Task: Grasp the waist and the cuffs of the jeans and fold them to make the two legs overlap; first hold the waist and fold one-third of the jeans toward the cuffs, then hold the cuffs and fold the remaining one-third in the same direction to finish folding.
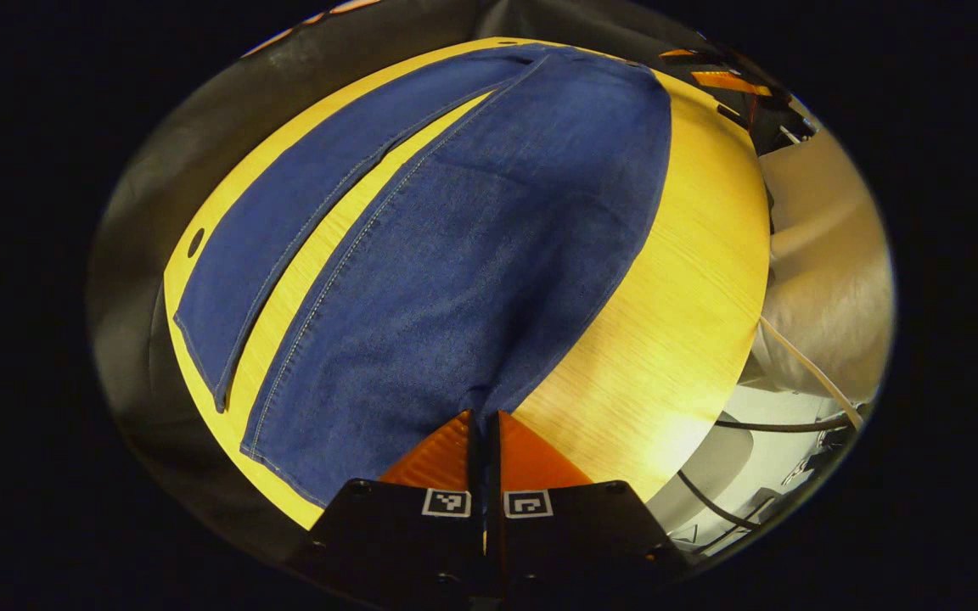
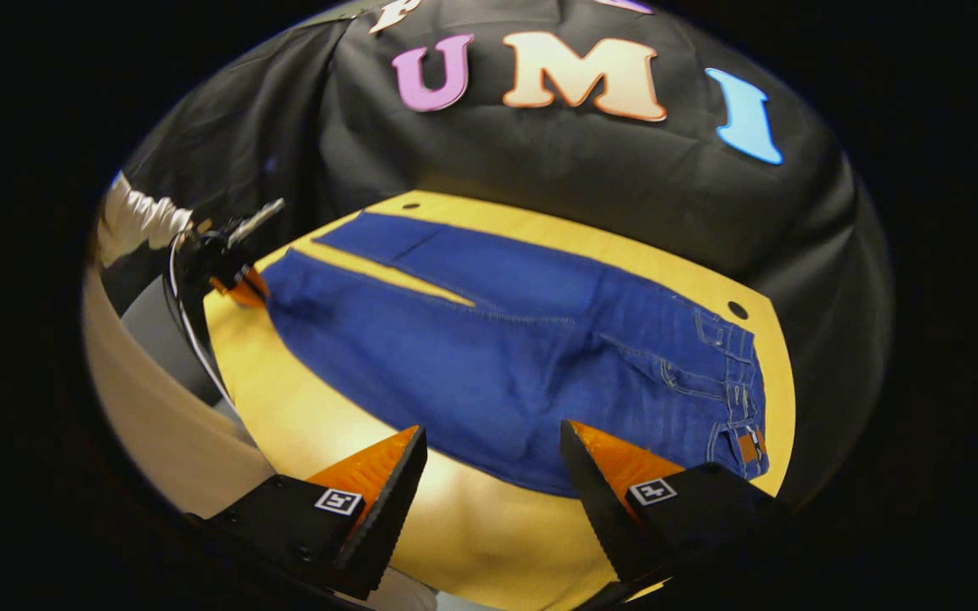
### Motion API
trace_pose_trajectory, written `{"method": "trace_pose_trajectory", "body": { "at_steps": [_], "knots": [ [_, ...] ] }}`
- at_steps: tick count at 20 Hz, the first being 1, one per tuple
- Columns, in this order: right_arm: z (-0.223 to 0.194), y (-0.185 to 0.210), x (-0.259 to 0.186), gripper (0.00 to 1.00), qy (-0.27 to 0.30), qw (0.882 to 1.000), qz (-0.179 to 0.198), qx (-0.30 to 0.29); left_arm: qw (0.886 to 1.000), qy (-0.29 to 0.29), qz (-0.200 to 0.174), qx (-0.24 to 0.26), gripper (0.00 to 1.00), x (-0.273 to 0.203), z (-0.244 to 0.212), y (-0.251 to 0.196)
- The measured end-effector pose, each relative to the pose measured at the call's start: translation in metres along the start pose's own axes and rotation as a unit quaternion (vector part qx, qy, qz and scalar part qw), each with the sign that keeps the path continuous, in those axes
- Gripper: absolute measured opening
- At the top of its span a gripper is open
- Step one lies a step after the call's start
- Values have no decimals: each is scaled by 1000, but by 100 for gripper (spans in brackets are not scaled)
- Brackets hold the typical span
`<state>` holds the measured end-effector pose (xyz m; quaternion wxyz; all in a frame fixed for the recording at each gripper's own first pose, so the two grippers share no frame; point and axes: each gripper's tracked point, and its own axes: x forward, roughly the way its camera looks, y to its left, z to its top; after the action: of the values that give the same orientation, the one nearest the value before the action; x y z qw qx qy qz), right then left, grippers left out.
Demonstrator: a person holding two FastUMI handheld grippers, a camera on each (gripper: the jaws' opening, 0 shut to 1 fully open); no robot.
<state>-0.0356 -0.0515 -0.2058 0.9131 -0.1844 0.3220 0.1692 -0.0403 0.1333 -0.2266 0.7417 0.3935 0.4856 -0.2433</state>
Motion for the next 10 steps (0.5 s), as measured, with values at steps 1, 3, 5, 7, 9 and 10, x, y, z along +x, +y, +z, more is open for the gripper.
{"method": "trace_pose_trajectory", "body": {
  "at_steps": [1,3,5,7,9,10],
  "knots": [
    [-12,-9,1,98,19,999,7,-28,1000,5,3,-8,0,0,0,0],
    [-34,-26,5,99,56,995,18,-82,999,15,7,-31,0,0,0,0],
    [-52,-37,14,98,89,989,36,-108,999,22,9,-44,0,1,0,0],
    [-64,-43,21,98,120,984,51,-119,999,27,14,-43,0,2,1,-1],
    [-69,-56,31,99,132,982,50,-128,999,31,19,-36,0,2,0,0],
    [-71,-60,35,99,136,981,47,-127,999,31,21,-33,0,2,0,0]
  ]
}}
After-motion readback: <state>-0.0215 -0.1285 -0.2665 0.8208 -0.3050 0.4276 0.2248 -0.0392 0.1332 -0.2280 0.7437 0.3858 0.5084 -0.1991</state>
